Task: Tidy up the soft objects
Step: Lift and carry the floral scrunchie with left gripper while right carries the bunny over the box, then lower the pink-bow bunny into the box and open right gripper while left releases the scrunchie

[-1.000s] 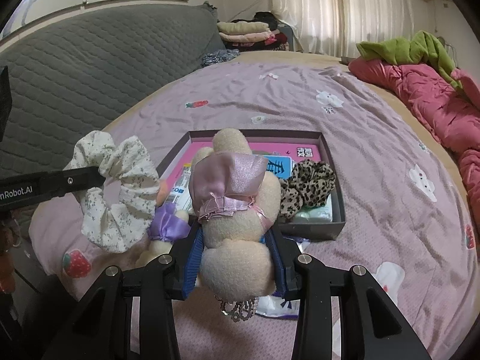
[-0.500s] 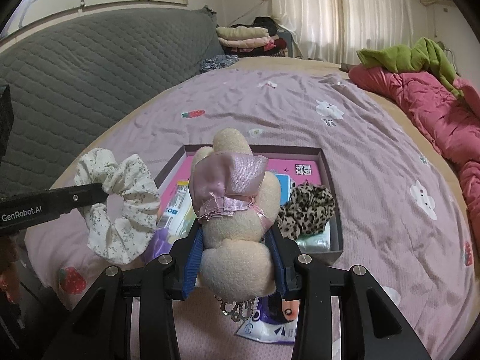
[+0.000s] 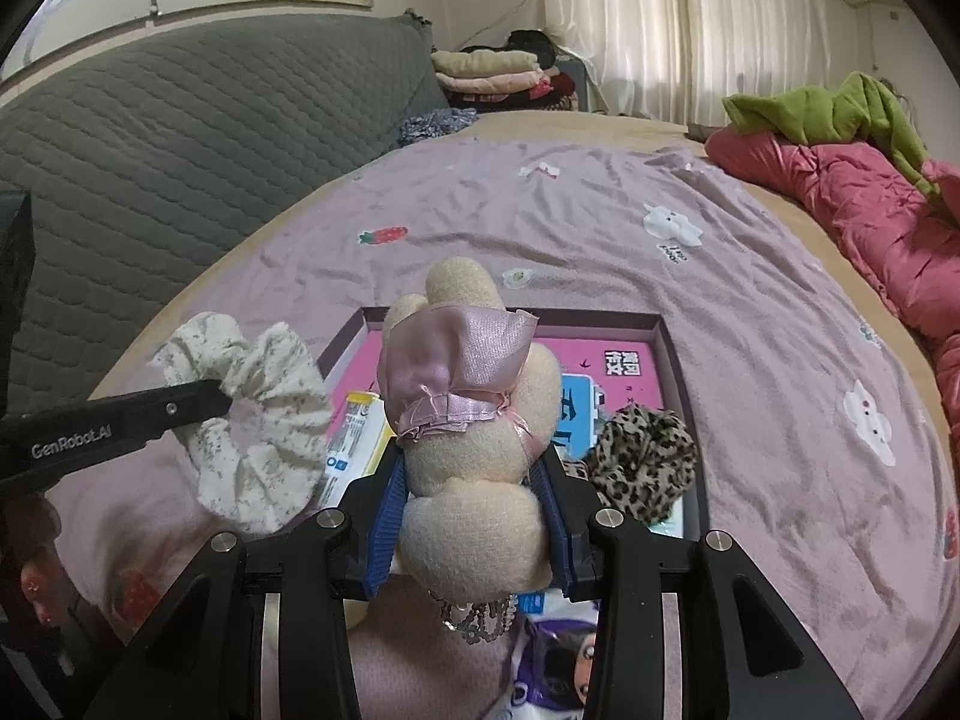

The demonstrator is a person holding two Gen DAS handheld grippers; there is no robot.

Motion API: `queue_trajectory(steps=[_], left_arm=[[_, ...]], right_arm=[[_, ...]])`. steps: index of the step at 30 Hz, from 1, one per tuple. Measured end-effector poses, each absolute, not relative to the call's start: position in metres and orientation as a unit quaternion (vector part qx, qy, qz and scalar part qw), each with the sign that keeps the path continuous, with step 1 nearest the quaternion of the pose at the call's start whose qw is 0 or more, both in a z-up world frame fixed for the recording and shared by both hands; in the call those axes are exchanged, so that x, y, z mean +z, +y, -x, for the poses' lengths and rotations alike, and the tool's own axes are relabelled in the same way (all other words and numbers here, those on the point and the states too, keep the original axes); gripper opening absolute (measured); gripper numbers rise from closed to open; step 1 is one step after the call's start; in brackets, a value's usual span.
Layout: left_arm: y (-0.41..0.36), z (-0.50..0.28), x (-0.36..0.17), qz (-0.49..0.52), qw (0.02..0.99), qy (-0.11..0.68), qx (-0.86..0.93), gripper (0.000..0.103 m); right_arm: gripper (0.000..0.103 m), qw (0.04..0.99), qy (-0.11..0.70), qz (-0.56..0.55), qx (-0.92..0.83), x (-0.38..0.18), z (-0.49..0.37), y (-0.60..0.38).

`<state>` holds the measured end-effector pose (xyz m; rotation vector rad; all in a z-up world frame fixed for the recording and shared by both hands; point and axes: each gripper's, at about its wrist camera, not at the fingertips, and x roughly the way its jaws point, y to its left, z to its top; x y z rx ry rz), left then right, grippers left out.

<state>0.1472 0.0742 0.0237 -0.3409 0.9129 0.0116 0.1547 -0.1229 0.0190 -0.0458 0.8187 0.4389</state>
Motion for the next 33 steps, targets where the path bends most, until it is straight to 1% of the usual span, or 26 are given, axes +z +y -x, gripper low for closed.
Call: queue_trajectory(steps=[7, 13, 17, 22, 25, 27, 28, 30, 33], left_arm=[[0.077, -0.171, -0.004, 0.188, 0.869, 0.457, -0.002, 0.013], [0.078, -0.179, -0.028, 0.187, 0.860, 0.475, 0.007, 0.013], [0.079, -0.180, -0.037, 0.185, 0.854, 0.486, 0.009, 0.013], [0.076, -0.180, -0.040, 0.174, 0.853, 0.491, 0.007, 0.014], [0.075, -0.179, -0.038, 0.172, 0.855, 0.490, 0.008, 0.017], [0.075, -0.179, -0.038, 0.171, 0.855, 0.490, 0.011, 0.018], [0.074, -0.179, -0.038, 0.170, 0.855, 0.490, 0.011, 0.018], [0.072, -0.179, -0.037, 0.165, 0.856, 0.490, 0.010, 0.022], [0.071, -0.179, -0.035, 0.161, 0.858, 0.488, 0.012, 0.026]], right_arm=[[0.042, 0.886, 0.411, 0.027, 0.212, 0.000, -0.173, -0.113], [0.042, 0.874, 0.435, 0.041, 0.213, -0.024, -0.185, -0.102], [0.043, 0.868, 0.450, 0.049, 0.205, -0.039, -0.190, -0.096], [0.044, 0.868, 0.451, 0.052, 0.202, -0.044, -0.190, -0.096], [0.048, 0.869, 0.450, 0.051, 0.199, -0.043, -0.189, -0.097], [0.055, 0.870, 0.449, 0.047, 0.200, -0.042, -0.187, -0.099], [0.057, 0.871, 0.447, 0.046, 0.200, -0.040, -0.186, -0.100], [0.063, 0.872, 0.444, 0.045, 0.200, -0.038, -0.184, -0.101], [0.064, 0.874, 0.440, 0.045, 0.200, -0.034, -0.181, -0.102]])
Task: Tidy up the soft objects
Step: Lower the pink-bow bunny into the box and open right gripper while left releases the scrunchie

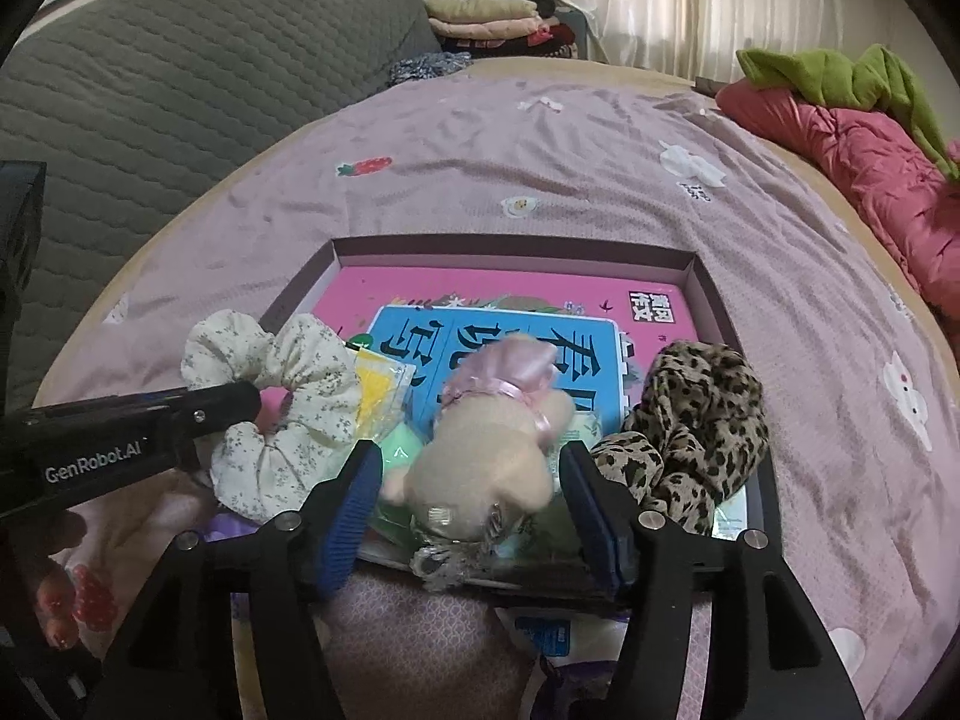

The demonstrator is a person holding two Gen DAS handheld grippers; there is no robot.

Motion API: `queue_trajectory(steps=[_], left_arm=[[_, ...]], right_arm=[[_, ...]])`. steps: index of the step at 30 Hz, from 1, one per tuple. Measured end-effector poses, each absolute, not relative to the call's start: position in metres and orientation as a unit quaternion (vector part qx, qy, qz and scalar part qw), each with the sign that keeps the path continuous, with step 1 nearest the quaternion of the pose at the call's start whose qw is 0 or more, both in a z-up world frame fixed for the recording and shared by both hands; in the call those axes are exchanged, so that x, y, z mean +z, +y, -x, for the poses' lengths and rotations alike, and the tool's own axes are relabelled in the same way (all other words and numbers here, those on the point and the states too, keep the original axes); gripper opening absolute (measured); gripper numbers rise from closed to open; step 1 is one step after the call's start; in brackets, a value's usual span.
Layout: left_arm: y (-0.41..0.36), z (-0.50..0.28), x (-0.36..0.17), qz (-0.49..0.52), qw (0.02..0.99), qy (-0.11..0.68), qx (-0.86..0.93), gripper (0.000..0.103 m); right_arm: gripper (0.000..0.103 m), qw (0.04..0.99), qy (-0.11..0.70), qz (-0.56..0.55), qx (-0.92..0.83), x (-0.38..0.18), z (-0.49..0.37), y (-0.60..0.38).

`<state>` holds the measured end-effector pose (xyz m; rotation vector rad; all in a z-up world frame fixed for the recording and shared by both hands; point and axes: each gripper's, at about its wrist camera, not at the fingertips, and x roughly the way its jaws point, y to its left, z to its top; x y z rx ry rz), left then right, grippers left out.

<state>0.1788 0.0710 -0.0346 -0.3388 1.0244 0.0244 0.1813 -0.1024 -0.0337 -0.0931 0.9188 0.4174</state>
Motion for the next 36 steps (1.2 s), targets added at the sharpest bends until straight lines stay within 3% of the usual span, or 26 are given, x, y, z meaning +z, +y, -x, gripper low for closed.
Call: queue_trajectory(steps=[4, 8, 36], left_arm=[[0.071, -0.178, -0.033, 0.161, 0.860, 0.484, 0.011, 0.033], [0.074, -0.180, -0.029, 0.156, 0.865, 0.477, 0.021, 0.054], [0.069, -0.144, 0.009, 0.138, 0.881, 0.451, 0.035, 0.059]], right_arm=[[0.064, 0.880, 0.430, 0.041, 0.200, -0.025, -0.175, -0.107], [0.065, 0.886, 0.418, 0.035, 0.197, -0.013, -0.168, -0.117], [0.071, 0.905, 0.393, 0.034, 0.161, 0.017, -0.143, -0.147]])
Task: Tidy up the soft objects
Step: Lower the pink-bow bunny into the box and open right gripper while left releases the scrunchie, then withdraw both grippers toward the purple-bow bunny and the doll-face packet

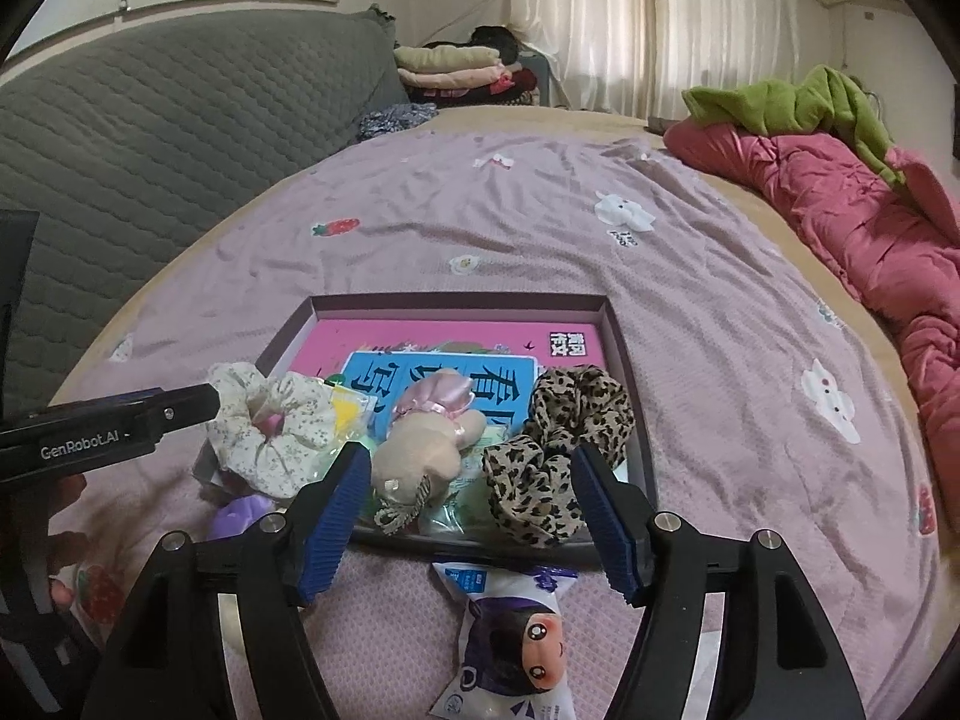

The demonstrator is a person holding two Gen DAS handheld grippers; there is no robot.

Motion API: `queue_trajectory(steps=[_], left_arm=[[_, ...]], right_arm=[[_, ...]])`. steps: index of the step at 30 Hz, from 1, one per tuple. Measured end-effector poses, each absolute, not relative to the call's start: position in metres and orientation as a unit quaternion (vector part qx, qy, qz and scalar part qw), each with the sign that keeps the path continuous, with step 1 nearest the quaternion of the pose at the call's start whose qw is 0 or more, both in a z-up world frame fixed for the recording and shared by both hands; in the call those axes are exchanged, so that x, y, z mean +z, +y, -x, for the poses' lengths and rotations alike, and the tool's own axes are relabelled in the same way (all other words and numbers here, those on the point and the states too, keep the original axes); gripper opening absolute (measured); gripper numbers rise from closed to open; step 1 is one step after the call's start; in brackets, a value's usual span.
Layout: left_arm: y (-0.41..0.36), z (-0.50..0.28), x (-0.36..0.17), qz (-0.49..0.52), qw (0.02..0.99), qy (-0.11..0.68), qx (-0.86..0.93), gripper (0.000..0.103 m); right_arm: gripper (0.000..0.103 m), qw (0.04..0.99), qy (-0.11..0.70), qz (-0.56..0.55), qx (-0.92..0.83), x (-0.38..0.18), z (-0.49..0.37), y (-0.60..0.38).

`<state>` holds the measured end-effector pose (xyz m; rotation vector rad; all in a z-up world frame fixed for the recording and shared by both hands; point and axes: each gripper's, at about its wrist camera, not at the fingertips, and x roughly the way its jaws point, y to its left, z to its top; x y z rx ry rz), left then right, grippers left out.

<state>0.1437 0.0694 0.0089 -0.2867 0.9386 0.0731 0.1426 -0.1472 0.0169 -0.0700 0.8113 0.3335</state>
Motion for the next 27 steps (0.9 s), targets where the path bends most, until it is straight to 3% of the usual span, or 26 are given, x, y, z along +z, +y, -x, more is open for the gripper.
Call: queue_trajectory(steps=[27], left_arm=[[0.056, -0.101, 0.043, 0.127, 0.893, 0.432, 0.019, 0.063]], right_arm=[[0.073, 0.923, 0.370, 0.025, 0.104, 0.045, -0.105, -0.197]])
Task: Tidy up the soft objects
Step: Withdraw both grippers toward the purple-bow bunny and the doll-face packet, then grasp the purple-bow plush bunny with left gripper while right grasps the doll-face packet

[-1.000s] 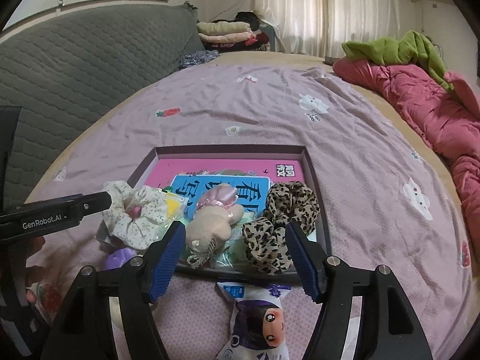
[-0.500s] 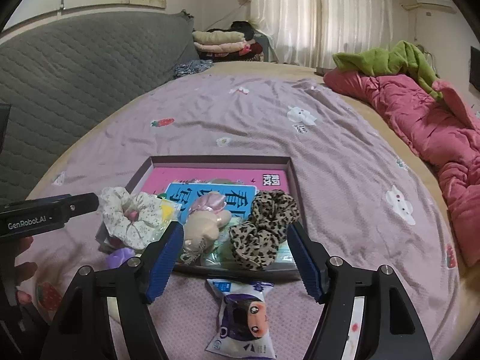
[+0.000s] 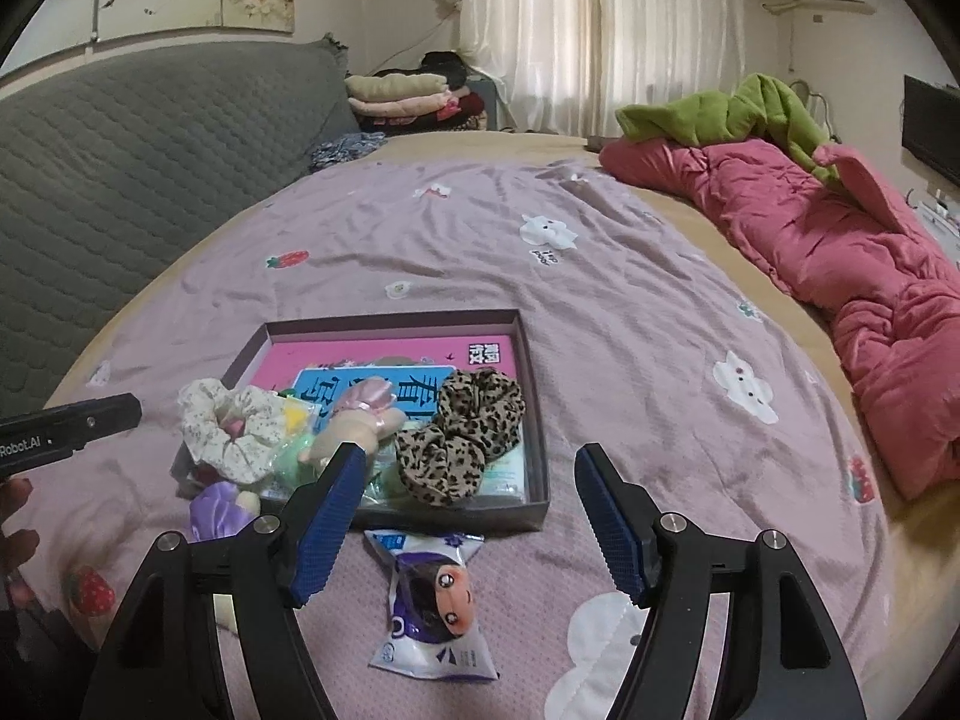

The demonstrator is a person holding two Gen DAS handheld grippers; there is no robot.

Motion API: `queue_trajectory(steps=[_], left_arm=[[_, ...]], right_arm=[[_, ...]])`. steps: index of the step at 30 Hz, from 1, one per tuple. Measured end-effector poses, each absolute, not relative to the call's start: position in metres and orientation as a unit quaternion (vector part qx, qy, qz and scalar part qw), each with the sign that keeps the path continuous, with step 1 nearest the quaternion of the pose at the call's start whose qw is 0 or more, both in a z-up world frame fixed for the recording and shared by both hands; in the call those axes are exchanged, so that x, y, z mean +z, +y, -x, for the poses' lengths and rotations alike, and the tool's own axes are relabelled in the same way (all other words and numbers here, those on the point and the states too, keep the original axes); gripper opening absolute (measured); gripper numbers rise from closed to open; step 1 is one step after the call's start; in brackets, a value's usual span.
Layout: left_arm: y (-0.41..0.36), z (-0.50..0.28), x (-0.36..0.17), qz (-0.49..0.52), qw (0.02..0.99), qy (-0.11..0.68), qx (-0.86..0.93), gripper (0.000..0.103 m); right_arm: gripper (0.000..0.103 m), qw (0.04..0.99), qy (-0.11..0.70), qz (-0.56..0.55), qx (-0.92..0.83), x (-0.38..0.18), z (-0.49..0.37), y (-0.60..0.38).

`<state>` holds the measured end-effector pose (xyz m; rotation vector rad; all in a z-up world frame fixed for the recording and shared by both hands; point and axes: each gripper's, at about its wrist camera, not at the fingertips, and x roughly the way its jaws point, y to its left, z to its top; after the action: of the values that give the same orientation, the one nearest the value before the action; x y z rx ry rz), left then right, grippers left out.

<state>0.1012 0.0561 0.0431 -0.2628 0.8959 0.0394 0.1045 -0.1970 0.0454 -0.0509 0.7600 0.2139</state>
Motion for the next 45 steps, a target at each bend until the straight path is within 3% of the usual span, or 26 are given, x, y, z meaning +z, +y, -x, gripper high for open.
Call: queue_trajectory(steps=[45], left_arm=[[0.024, -0.076, -0.015, 0.108, 0.859, 0.500, 0.004, 0.063]], right_arm=[[0.074, 0.888, 0.439, 0.053, 0.129, -0.018, -0.078, -0.181]])
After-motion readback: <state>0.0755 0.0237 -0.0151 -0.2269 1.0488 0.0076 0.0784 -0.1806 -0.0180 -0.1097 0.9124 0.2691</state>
